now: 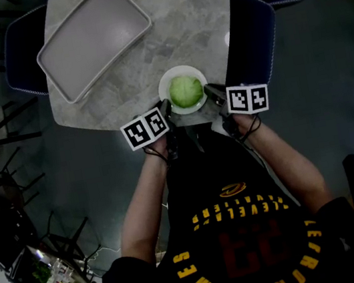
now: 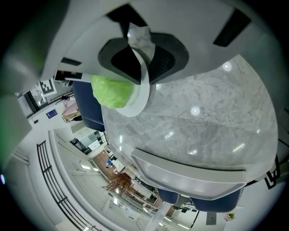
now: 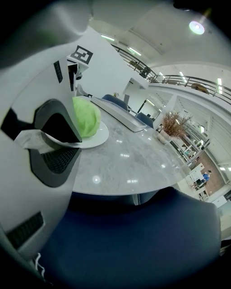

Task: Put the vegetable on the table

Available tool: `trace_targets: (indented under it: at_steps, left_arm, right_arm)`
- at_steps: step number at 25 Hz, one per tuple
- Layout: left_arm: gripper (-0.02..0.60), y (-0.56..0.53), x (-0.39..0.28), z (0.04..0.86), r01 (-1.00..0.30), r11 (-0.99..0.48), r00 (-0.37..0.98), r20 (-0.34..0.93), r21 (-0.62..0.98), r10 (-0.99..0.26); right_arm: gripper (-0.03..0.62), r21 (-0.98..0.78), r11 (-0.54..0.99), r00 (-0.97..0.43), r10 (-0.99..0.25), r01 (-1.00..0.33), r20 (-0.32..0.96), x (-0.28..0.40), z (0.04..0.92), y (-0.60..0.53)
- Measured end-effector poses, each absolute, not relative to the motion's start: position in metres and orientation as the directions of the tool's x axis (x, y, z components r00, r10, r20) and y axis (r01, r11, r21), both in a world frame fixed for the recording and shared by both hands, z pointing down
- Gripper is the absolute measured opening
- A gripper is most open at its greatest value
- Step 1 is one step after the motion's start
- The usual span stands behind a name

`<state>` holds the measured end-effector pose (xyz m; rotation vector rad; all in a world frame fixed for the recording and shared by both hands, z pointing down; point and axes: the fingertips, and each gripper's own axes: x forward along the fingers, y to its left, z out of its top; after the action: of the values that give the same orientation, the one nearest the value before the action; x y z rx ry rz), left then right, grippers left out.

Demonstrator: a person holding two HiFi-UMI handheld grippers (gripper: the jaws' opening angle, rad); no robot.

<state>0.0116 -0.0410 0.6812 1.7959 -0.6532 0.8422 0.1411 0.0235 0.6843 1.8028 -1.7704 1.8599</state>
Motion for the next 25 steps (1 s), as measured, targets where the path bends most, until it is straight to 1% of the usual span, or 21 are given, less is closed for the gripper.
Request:
trace_targets:
  at_steps: [3,6,9,14,17,22,23,24,25]
  left_arm:
    - [0.051,-0.041,0.012,0.681,-0.738,-0.423,0.604,0.794,0.525,-0.069]
    - [0.052,-0.044,0.009,0.675,-0.735,-0.518,0.571,0.811,0.437,-0.125]
    - [0.052,-0.049,-0.003,0.672,-0.759,-0.535,0.534,0.825,0.37,-0.187]
    - [0.052,-0.054,-0.013,0.657,-0.78,-0.499,0.543,0.806,0.378,-0.238]
    - [0.052,-0.055,-0.012,0.638,-0.774,-0.493,0.571,0.774,0.397,-0.273]
    - [0.05,-0.042,-0.003,0.59,-0.726,-0.515,0.651,0.696,0.456,-0.303]
    - [0.024,-0.038,0.0,0.578,-0.711,-0.524,0.671,0.676,0.47,-0.304]
    - [0.0,-0.034,0.003,0.567,-0.694,-0.534,0.691,0.655,0.483,-0.306]
    - [0.0,-0.03,0.006,0.557,-0.678,-0.545,0.709,0.635,0.494,-0.307]
  right_arm:
    - [0.04,-0.675,-0.347,-0.337,-0.665,-0.651,0.666,0.141,0.685,0.024]
    - [0.04,-0.663,-0.317,-0.339,-0.666,-0.678,0.665,0.142,0.683,0.023]
    - [0.04,-0.621,-0.297,-0.315,-0.658,-0.726,0.684,0.146,0.683,0.024]
    - [0.038,-0.579,-0.293,-0.258,-0.682,-0.761,0.684,0.16,0.668,0.025]
    - [0.038,-0.562,-0.24,-0.249,-0.713,-0.791,0.655,0.161,0.648,0.022]
    - [0.038,-0.582,-0.123,-0.295,-0.767,-0.804,0.57,0.141,0.601,0.023]
    - [0.005,-0.582,-0.1,-0.303,-0.775,-0.807,0.554,0.137,0.59,0.024]
    - [0.005,-0.584,-0.08,-0.311,-0.783,-0.808,0.538,0.133,0.581,0.025]
    - [0.005,-0.586,-0.062,-0.318,-0.791,-0.808,0.522,0.13,0.572,0.026]
